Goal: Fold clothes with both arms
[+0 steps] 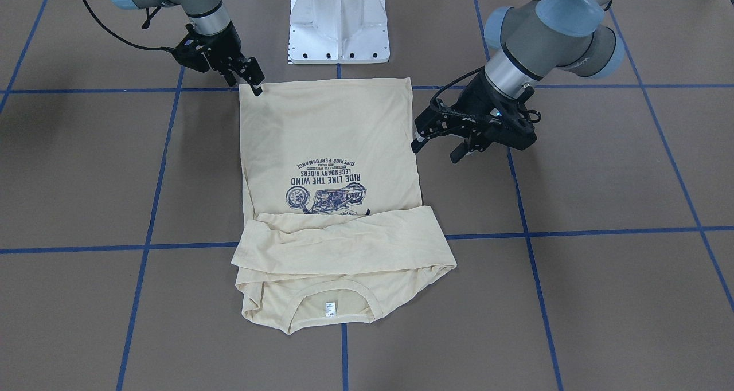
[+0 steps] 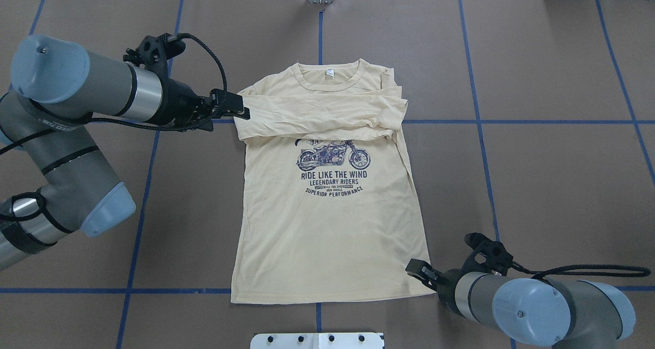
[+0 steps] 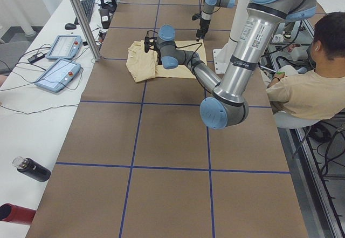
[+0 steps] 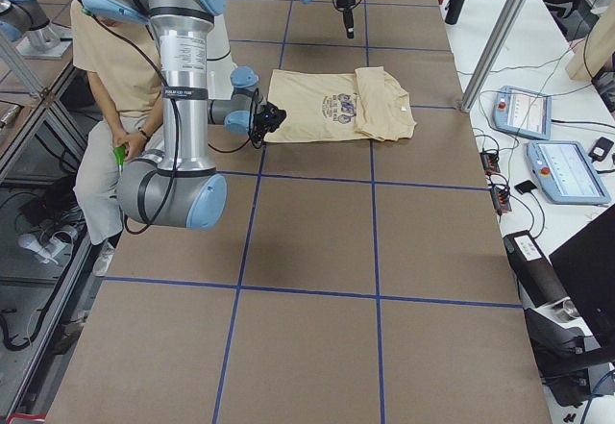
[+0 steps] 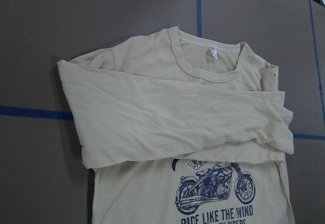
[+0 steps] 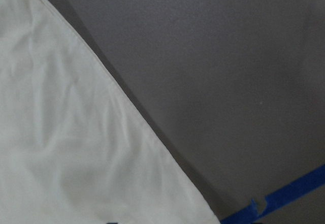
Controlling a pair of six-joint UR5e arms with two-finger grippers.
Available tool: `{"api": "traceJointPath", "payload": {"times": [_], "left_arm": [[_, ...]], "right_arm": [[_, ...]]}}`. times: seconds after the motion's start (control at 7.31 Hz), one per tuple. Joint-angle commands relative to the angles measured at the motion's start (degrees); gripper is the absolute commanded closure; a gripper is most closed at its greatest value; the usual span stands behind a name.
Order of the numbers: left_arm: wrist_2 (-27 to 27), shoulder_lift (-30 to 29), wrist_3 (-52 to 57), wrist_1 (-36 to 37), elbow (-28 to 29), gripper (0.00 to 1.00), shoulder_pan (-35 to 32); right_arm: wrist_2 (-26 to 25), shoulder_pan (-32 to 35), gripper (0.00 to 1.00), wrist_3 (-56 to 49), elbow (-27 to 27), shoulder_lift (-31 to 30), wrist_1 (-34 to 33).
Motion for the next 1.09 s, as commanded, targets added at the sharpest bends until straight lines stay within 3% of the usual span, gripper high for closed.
{"api": "traceJointPath", "payload": {"times": [0.0,0.14,0.41,0.55,0.96], "left_arm": [[-0.1,0.1,0.0,-0.1,-0.2,0.02,-0.1],[-0.2,0.2,0.0,-0.1,-0.5,0.02,-0.2],[-0.1,0.2,-0.3,-0.1,-0.5,0.02,-0.2],[-0.1,0.4,-0.2,-0.1,-0.5,0.02,-0.1],[0.1,0.4,-0.3,-0.1,-0.3,0.02,0.0]], "right_arm": [[-0.1,-0.9,0.15,1.5,0.1,0.0,-0.2],[-0.1,-0.8,0.19,1.6,0.2,0.0,-0.2],[-0.1,-0.7,0.57,1.6,0.3,-0.1,-0.2],[-0.2,-0.6,0.67,1.6,0.3,-0.5,-0.2],[-0.2,-0.4,0.66,1.5,1.0,-1.6,-0.2]]}}
